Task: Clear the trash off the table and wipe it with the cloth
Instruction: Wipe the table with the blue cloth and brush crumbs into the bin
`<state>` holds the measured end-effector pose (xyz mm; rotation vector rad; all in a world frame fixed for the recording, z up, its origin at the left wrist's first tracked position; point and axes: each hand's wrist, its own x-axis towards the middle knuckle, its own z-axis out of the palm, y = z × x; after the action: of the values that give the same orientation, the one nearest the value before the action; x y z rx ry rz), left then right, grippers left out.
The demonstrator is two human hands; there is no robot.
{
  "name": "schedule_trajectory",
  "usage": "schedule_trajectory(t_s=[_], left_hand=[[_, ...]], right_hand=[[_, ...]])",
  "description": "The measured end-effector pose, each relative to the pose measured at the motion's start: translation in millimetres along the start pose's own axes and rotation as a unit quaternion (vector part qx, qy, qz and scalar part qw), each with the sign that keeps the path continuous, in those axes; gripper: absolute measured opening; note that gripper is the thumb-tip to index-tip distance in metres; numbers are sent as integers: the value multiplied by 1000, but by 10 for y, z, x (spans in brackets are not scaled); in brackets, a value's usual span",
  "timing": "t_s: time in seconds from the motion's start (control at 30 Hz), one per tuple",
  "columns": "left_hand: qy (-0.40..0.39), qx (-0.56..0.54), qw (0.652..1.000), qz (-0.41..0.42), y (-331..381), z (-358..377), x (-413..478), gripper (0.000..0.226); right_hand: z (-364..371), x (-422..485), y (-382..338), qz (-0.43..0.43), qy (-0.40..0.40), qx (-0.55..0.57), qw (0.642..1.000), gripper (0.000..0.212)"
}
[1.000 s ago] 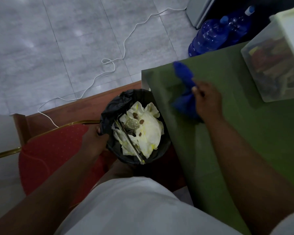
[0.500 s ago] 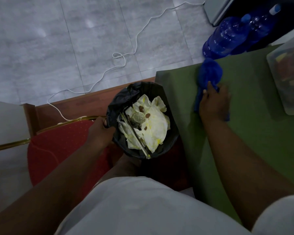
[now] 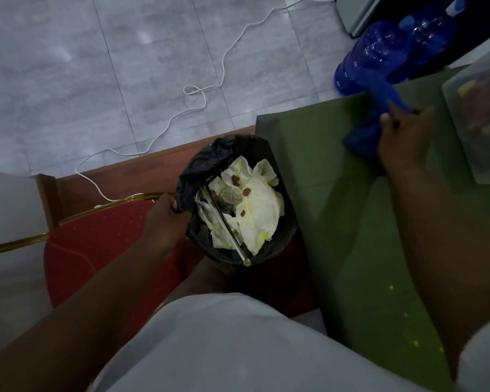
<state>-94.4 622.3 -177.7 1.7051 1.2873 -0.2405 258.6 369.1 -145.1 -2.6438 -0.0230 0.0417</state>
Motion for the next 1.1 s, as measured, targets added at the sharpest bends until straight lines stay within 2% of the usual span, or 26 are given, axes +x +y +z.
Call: schedule_trajectory(t_s=[0.07, 0.17, 0.27, 0.37, 0.4, 0.47, 0.6, 0.7, 0.8, 0.9, 1.0, 1.1], left_hand=[[-7, 9, 1000, 2, -15, 26, -48, 19], [-27, 9, 1000, 2, -58, 71, -118, 20], [-39, 23, 999, 4, -79, 141, -179, 23], [-55, 33, 998, 5, -84, 218, -199, 19], [-57, 37, 998, 2, -69, 241, -220, 16], [-62, 46, 997, 9, -60, 280, -255, 12], [-60, 73, 995, 28, -60, 368, -358, 19], [-59, 67, 996, 24, -73, 433, -432, 24], [-68, 54, 996, 17, -136, 506, -487, 24], [-53, 49, 997, 11, -164, 556, -550, 26], [-44, 35, 998, 5, -119, 586, -654, 24], [-41, 39, 998, 8, -113, 596, -700, 27]], right_hand=[[3, 175, 186, 60, -9, -31, 998, 45], [208, -66, 64, 61, -25, -33, 997, 41], [410, -702, -286, -36, -76, 9, 996, 29], [465, -1318, -445, -167, -172, 10, 971, 32], [423, -1425, -386, -213, -177, -10, 961, 32], [278, -1357, -126, -250, -127, -35, 959, 34], [-295, -729, 772, -107, 5, -75, 991, 46], [-641, -459, 1371, -12, -7, -119, 993, 37], [-558, -638, 1396, 28, -53, -97, 993, 35], [-267, -1160, 891, -33, -77, -50, 995, 19], [-3, -1773, 430, -159, -128, -39, 978, 31], [131, -2141, 314, -236, -185, -29, 954, 41]])
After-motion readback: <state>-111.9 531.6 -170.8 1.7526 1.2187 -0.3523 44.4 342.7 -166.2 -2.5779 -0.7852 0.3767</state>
